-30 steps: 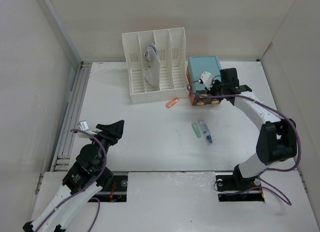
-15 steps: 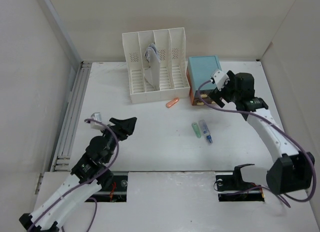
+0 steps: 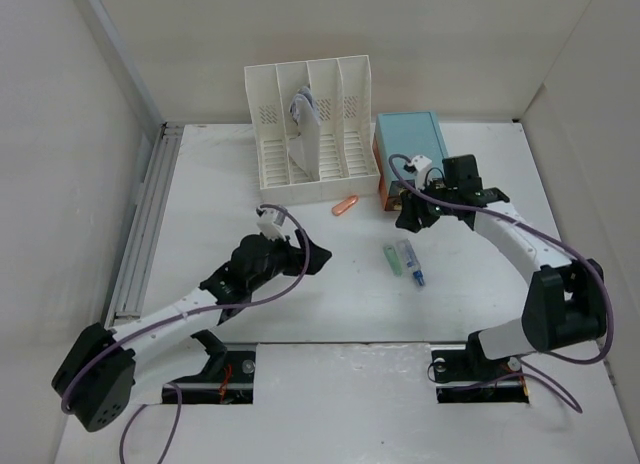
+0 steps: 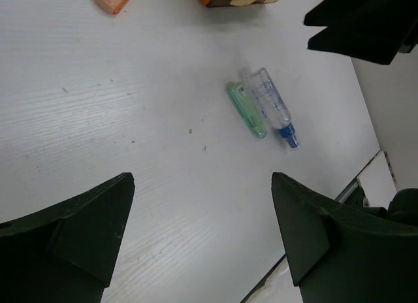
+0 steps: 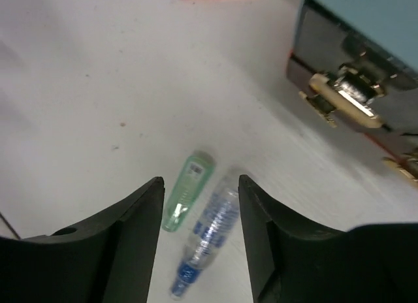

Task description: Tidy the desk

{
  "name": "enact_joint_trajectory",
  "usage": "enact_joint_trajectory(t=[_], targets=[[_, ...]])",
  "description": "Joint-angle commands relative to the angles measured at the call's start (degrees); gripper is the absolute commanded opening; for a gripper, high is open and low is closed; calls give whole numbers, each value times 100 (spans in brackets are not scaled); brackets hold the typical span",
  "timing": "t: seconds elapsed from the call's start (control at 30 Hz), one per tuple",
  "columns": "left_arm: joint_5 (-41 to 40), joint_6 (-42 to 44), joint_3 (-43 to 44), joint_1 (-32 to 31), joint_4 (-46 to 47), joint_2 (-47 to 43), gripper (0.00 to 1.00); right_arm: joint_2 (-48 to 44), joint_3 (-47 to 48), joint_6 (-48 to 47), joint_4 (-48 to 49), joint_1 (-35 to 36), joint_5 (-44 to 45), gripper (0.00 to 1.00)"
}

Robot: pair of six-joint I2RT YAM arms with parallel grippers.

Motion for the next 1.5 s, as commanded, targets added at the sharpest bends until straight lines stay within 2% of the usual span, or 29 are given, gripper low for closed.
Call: enact_joint_trajectory(t=[0.0, 0.1, 0.13, 0.2, 0.3, 0.33, 0.37, 0.4, 0.43, 0.47, 0.5, 0.53, 0.63, 0.67, 0.7, 0.73, 0.77, 0.8, 0.83, 0.87, 0.93, 1.03, 1.2, 1.27, 1.47], targets=[[314, 370, 324, -101, 834, 209, 84, -68, -419, 1209, 1142, 69, -608, 56], [261, 423, 482, -102, 904, 490, 84, -120, -702, 1703, 2012, 69, -57, 64], [261, 423, 482, -154, 905, 544, 84, -7, -703, 1809, 2015, 69, -55, 66], [261, 423, 535, -155, 1071, 658, 81, 230, -703, 1872, 2128, 16, -290, 66], [356, 256, 605, -216, 1615, 1044, 75, 268, -422, 1434, 2129, 16, -590, 63], [453, 152, 605, -216, 1834, 1219, 59, 119, -213, 971, 1964, 16, -521, 63], [698, -76, 736, -216, 2324, 1647, 52, -222, -46, 740, 1770, 16, -425, 63], [883, -200, 807, -216, 2625, 1904, 44, -400, 156, 573, 1542, 16, -171, 58], [1067, -349, 903, -216, 2941, 2194, 33, -593, 350, 388, 1262, 16, 49, 47], [1452, -550, 1026, -216, 3475, 2840, 9, -1091, 482, 326, 1259, 16, 347, 23], [1639, -944, 1323, -216, 3767, 3177, 0, -1383, 483, 325, 1389, 16, 1115, 8], [1780, -1113, 1474, -268, 4066, 3503, 0, -1690, 414, 325, 1791, 16, 1532, 0], [1930, -1806, 2045, -330, 5016, 4558, 0, -2615, 149, 212, 2233, 16, 2473, 0], [1930, -1975, 2169, -383, 5218, 4778, 0, -2695, 149, 211, 2234, 16, 2564, 8], [1930, -2116, 2292, -383, 5490, 5163, 2, -2695, 202, 211, 2234, 16, 2678, 39], [1809, -2265, 2528, -444, 5562, 5332, 11, -2695, 202, 272, 2173, 16, 2792, 45], [1712, -2475, 2635, -445, 5650, 5482, 17, -2765, 141, 272, 2173, -53, 2871, 45], [1632, -2538, 2757, -497, 5651, 5623, 24, -2766, 80, 446, 2234, -106, 2872, 29], [1423, -2539, 3020, -550, 5521, 5850, 30, -2766, 27, 596, 2234, -159, 2872, 21], [1090, -2635, 3266, -611, 5241, 6001, 43, -2844, 26, 771, 2234, -247, 2872, 16], [913, -2636, 3390, -612, 4890, 6063, 54, -2897, 26, 834, 2234, -247, 2811, 16], [166, -2636, 3926, -770, 4247, 6221, 61, -3038, 26, 896, 2234, -300, 2872, 16], [-687, -2556, 4761, -954, 2884, 6424, 61, -3213, -26, 1019, 2234, -362, 2986, 16], [-890, -2556, 4894, -1015, 2420, 6476, 58, -3214, -26, 1019, 2234, -362, 3039, 16], [-1268, -2819, 4904, -1016, 1934, 6538, 57, -3267, -26, 1019, 2287, -362, 3154, 16]])
